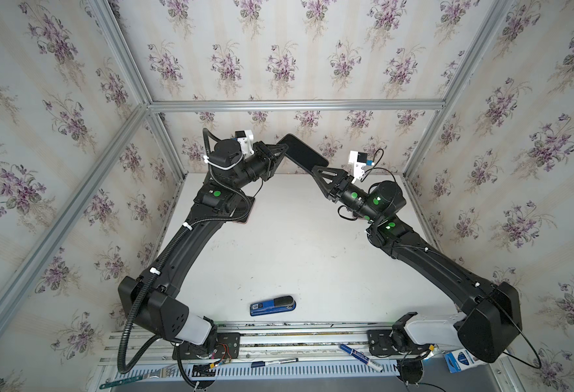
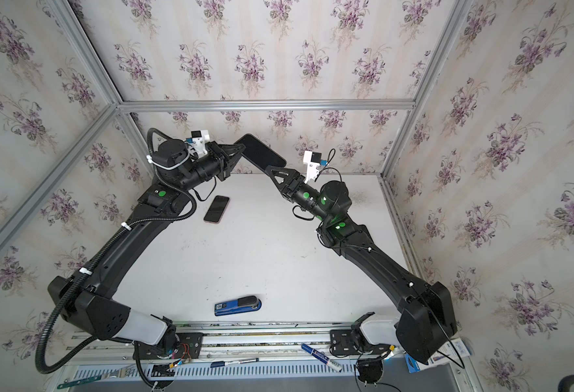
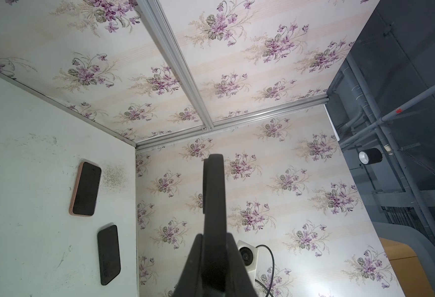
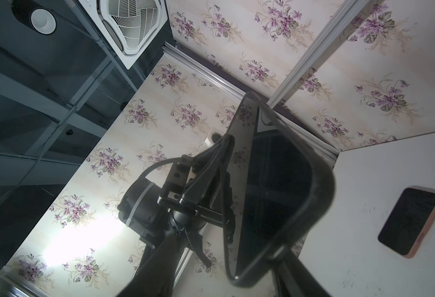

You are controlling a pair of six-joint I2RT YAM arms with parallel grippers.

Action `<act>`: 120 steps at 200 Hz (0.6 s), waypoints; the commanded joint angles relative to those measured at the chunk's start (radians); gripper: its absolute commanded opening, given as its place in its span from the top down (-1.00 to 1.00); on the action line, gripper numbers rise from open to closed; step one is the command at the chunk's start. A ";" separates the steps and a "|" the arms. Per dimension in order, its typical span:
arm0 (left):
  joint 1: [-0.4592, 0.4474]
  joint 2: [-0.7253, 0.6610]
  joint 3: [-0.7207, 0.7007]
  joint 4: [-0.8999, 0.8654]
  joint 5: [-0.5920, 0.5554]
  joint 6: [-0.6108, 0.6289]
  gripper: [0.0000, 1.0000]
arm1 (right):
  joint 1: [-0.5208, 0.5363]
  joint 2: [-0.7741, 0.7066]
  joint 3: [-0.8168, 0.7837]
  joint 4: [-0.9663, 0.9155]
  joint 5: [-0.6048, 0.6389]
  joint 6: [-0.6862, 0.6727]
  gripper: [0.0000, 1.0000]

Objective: Take the phone out of the phone case
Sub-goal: Remove the phone case from the phone.

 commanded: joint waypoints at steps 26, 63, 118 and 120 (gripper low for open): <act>0.000 -0.014 -0.008 0.117 -0.003 -0.019 1.00 | 0.002 0.005 0.008 0.074 0.004 0.016 0.16; 0.000 -0.014 -0.015 0.126 -0.002 -0.022 1.00 | 0.002 0.002 -0.006 0.078 0.016 0.018 0.56; 0.000 -0.015 -0.019 0.134 0.008 -0.026 1.00 | 0.002 0.017 -0.018 0.111 0.005 0.021 1.00; 0.000 -0.014 -0.018 0.134 0.009 -0.026 1.00 | 0.001 0.017 -0.022 0.114 0.004 0.020 1.00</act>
